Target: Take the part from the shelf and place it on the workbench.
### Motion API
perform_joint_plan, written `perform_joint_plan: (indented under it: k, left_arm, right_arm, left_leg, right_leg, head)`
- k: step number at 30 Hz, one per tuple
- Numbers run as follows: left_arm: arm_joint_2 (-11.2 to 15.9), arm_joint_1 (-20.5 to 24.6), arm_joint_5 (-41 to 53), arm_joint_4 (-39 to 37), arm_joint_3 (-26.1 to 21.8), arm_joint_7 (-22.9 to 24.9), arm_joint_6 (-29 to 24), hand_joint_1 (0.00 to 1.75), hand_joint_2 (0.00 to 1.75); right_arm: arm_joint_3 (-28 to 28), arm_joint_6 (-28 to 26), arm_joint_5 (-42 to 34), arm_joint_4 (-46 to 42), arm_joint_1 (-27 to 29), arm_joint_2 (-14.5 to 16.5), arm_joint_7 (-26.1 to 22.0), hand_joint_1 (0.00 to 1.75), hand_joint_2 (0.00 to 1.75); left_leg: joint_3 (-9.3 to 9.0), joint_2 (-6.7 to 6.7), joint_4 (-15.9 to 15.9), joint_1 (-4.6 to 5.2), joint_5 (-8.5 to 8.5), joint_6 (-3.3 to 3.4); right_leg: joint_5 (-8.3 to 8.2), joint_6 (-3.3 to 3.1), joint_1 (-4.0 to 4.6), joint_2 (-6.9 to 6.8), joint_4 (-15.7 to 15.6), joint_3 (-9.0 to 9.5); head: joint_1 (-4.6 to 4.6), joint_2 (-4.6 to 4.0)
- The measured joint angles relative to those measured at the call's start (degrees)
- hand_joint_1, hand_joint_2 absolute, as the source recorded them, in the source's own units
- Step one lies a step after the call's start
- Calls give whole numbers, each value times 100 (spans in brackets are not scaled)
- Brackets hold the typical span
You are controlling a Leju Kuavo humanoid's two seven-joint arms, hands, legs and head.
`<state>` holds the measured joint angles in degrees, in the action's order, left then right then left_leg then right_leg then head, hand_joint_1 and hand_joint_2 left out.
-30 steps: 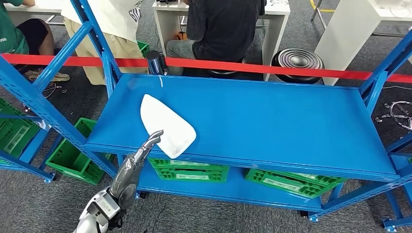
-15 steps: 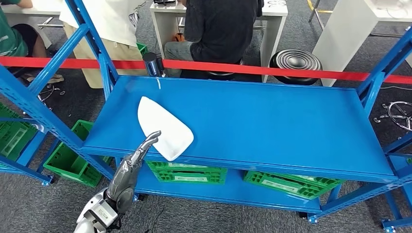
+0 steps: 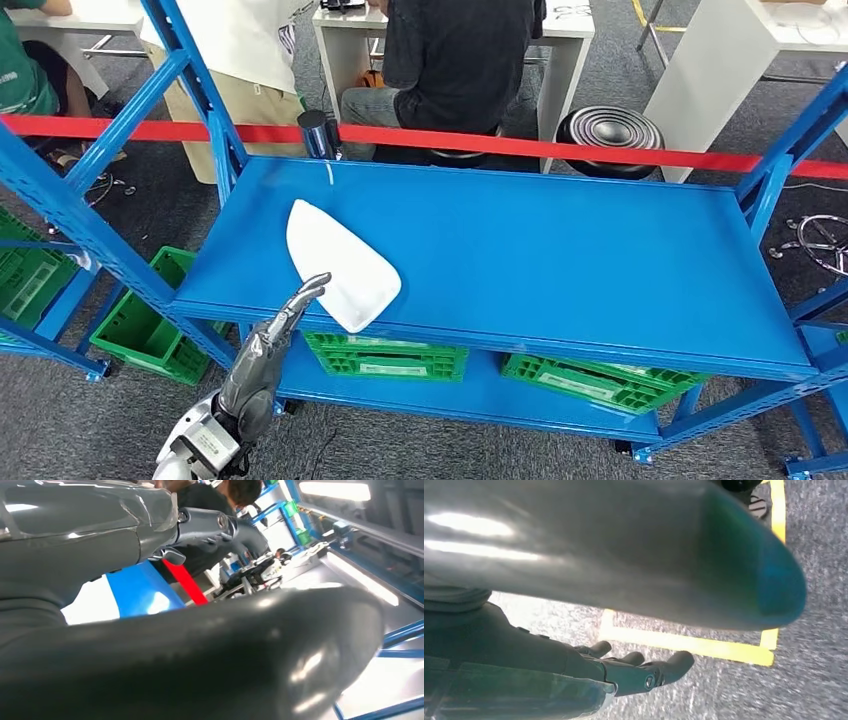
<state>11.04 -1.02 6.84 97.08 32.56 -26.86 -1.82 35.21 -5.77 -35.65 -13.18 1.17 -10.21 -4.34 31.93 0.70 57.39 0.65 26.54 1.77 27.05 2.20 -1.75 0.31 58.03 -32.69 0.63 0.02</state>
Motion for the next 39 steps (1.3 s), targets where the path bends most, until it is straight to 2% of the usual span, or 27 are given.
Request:
perform_joint_plan:
  k: [2,3,4,6,7,8,9,11,13,16,18,19,21,22,23,24,26,27,28,30,32,33,34,37,38,39]
  left_arm:
    - [8,0,-6,3,0,-1,-5,0,0]
    - [15,1,-6,5,0,-1,-9,0,0]
    - [22,1,-5,7,-1,0,-13,0,0]
    - [31,-4,5,10,0,5,-22,0,0]
    - [33,-7,15,10,1,12,-31,0,0]
    - [36,-8,32,10,2,31,-46,0,0]
    - [38,-8,54,10,2,57,-70,0,0]
    - [43,-1,108,11,2,133,-131,0,87]
    - [44,7,167,13,3,207,-201,0,175]
    - [45,12,311,16,8,335,-322,0,175]
    - [48,18,480,21,10,423,-435,0,175]
    - [49,21,618,23,11,485,-518,0,175]
    - [51,21,1050,21,15,661,-746,0,175]
    - [53,19,1354,15,24,777,-886,0,175]
    - [56,19,1718,5,37,912,-1056,0,175]
    - [60,22,2129,-9,55,1055,-1247,0,175]
    - [70,48,2968,-49,96,1346,-1602,0,175]
    - [83,75,3349,-78,115,1473,-1734,0,175]
    - [106,106,3683,-114,132,1579,-1832,0,175]
    - [170,173,4276,-214,156,1745,-1988,0,175]
    - [236,221,4724,-324,170,1839,-2086,0,175]
    - [271,244,4909,-376,177,1877,-2118,0,175]
    - [309,267,5071,-427,185,1906,-2136,0,175]
    - [420,319,5506,-647,212,1969,-2156,0,175]
    - [456,330,5595,-740,220,1977,-2147,0,175]
    - [489,347,5656,-829,226,1979,-2133,0,175]
  right_arm:
    - [-4,9,-4,0,5,3,17,0,0]
    - [-4,4,8,0,6,4,19,0,0]
    - [-3,-4,25,0,6,4,19,0,0]
    - [-2,-18,48,0,8,3,16,0,0]
    - [-2,-20,52,0,9,3,15,0,0]
    - [-2,-21,52,0,10,3,15,0,0]
    - [-2,-21,51,0,9,3,15,0,0]
    - [-2,-22,47,0,3,6,15,0,0]
    - [-2,-22,37,0,2,15,15,0,0]
    - [-1,-22,13,0,13,27,15,0,0]
    - [1,-22,0,0,14,27,15,0,0]
    - [2,-25,-9,0,13,25,14,0,0]
    - [2,-42,-31,0,16,17,14,0,0]
    - [2,-53,-43,0,23,15,14,0,0]
    - [2,-62,-56,0,32,14,14,0,0]
    - [2,-70,-69,0,40,13,15,0,0]
    - [1,-83,-92,0,46,4,15,0,0]
    - [1,-87,-99,0,45,2,15,0,0]
    - [0,-92,-103,0,40,1,15,0,0]
    - [0,-102,-104,0,37,9,16,0,0]
    - [1,-115,-96,0,38,18,17,0,0]
    - [1,-121,-86,0,38,21,17,0,0]
    - [1,-124,-68,0,34,22,17,0,0]
    - [4,-120,13,0,22,20,17,0,0]
    - [5,-112,41,0,15,20,18,0,0]
    - [8,-101,66,0,4,20,19,0,0]
  left_leg:
    - [27,4,73,-27,61,-45]
    - [93,-5,227,-42,169,-77]
    - [216,-22,500,-59,332,-115]
    - [604,-41,1289,-89,700,-170]
    - [768,-45,1596,-102,789,-182]
    - [844,-45,1705,-109,766,-181]
    - [797,-48,1567,-113,629,-166]
    - [429,-75,768,-107,217,-89]
    - [132,-88,151,-77,-2,-12]
    - [84,-72,-1,-42,-42,48]
    - [27,-53,-128,-60,-117,102]
    - [-1,-42,-186,-69,-153,124]
    - [-2,-27,-207,-56,-167,145]
    - [3,-23,-204,-48,-166,145]
    - [6,-20,-198,-43,-164,144]
    - [8,-20,-187,-43,-160,138]
    - [16,-18,-126,-45,-130,99]
    - [28,-17,-83,-34,-102,66]
    - [40,-15,-40,-22,-75,33]
    - [57,-11,3,-9,-47,-10]
    - [67,-12,45,-36,-19,-41]
    - [106,-18,142,-52,54,-71]
    - [195,-26,346,-68,187,-107]
    - [714,-41,1459,-107,707,-197]
    - [829,-42,1685,-114,751,-201]
    - [836,-44,1678,-118,677,-191]
  right_leg:
    - [-17,-74,-20,32,-3,11]
    - [-26,-101,-37,46,-7,20]
    - [-32,-124,-48,55,-10,21]
    - [-32,-149,-37,68,-9,15]
    - [-31,-153,-30,74,-8,12]
    - [-30,-154,-25,80,-8,12]
    - [-29,-153,-19,89,-8,15]
    - [-29,-152,-11,111,-10,27]
    - [-28,-131,14,126,-14,22]
    - [-44,-47,19,125,-46,14]
    - [35,-35,29,82,84,-54]
    - [151,-57,36,60,311,-162]
    - [476,-108,36,40,1051,-515]
    - [587,-104,34,38,1376,-670]
    - [619,-75,32,36,1528,-743]
    - [554,-24,27,31,1436,-694]
    - [260,85,6,-8,669,-303]
    - [135,100,5,-27,298,-116]
    - [60,77,6,-39,59,12]
    - [31,-10,32,-30,-15,57]
    - [13,-76,14,-14,-16,63]
    - [5,-104,2,-9,-20,67]
    - [-1,-128,-13,-5,-25,68]
    - [-2,-161,-4,3,-23,60]
    - [-1,-162,0,9,-23,60]
    - [-1,-162,6,18,-23,63]
  head:
    - [2,0]
    - [3,0]
    - [5,0]
    - [7,0]
    - [6,0]
    - [7,0]
    - [7,0]
    - [6,0]
    - [4,0]
    - [4,0]
    - [-3,0]
    - [-8,0]
    - [-10,0]
    - [-10,0]
    - [-9,0]
    - [-10,0]
    - [-10,0]
    - [-11,0]
    - [-7,0]
    - [-2,0]
    - [-1,0]
    - [1,0]
    - [3,0]
    - [4,0]
    - [4,0]
    - [4,0]
